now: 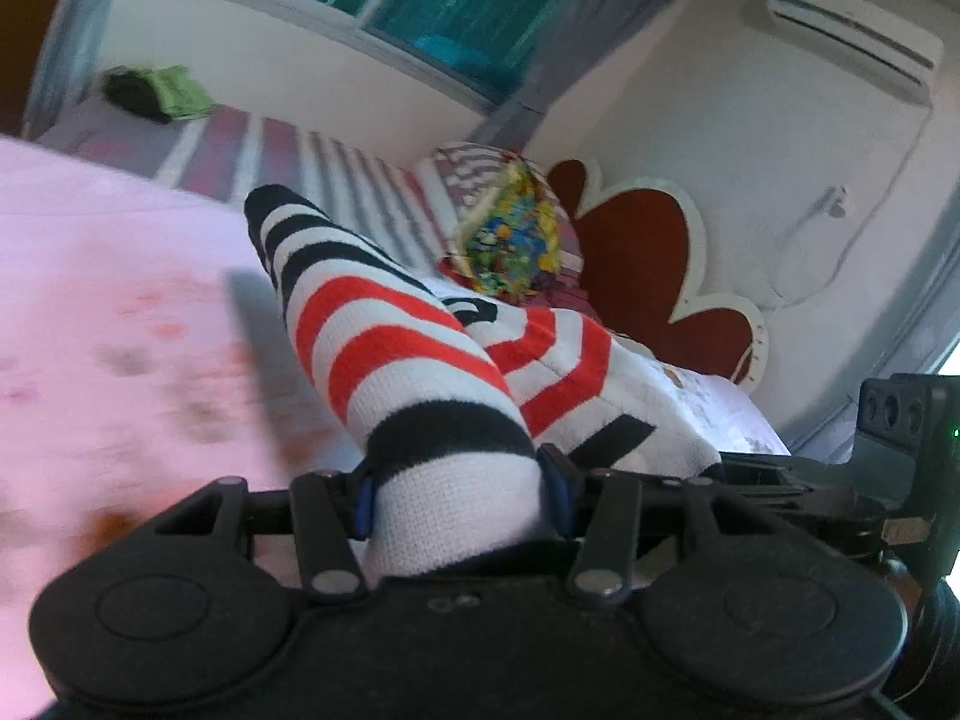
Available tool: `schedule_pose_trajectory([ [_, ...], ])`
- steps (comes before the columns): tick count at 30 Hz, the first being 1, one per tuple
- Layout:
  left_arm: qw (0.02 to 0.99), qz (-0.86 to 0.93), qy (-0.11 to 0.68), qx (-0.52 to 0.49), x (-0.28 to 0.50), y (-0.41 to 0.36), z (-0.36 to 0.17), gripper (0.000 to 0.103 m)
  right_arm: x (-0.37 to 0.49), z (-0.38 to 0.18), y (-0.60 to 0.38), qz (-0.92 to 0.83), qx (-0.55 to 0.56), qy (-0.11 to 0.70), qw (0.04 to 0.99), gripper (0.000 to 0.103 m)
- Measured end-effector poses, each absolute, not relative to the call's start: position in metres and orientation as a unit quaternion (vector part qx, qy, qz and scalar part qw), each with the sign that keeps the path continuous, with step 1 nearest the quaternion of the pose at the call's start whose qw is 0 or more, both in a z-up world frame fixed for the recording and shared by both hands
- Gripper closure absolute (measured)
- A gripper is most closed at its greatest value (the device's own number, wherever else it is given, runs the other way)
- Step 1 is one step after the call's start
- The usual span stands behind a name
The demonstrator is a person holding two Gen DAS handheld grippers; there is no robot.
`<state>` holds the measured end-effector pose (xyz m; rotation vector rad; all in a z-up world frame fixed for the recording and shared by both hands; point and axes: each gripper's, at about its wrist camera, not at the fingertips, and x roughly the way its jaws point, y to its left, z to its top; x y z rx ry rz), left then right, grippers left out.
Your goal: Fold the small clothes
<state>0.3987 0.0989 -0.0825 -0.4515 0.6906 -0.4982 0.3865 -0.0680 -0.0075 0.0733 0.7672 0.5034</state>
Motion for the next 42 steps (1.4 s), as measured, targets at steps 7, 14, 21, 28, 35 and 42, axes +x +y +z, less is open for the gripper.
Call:
schedule_pose_trajectory([
  [7,0.887,-0.203,0.337,-0.243,0.370,0.197,-0.101,0.054,0.385,-0.032,0.041,0.284,0.033,0.390,0.875,0.068],
  [14,0.868,-0.171,0.365,-0.290,0.357,0.245,-0.147,0.041,0.408,-0.100,0.048,0.264,0.125,0.458,0.840,0.055],
  [21,0.902,-0.121,0.329,-0.251,0.323,0.273,-0.122,0.043,0.405,-0.072,0.000,0.210,0.203,0.409,0.864,0.053],
  [28,0.924,-0.172,0.315,-0.133,0.363,0.223,-0.080,0.042,0.419,-0.050,0.073,0.259,0.040,0.376,0.889,0.074],
  [35,0.918,-0.144,0.369,-0.016,0.400,0.174,-0.108,0.040,0.434,-0.096,0.074,0.243,0.028,0.411,0.878,0.096],
  [42,0.937,-0.129,0.325,-0.014,0.337,0.175,-0.080,0.041,0.364,-0.050,0.062,0.265,-0.009,0.375,0.889,0.096],
])
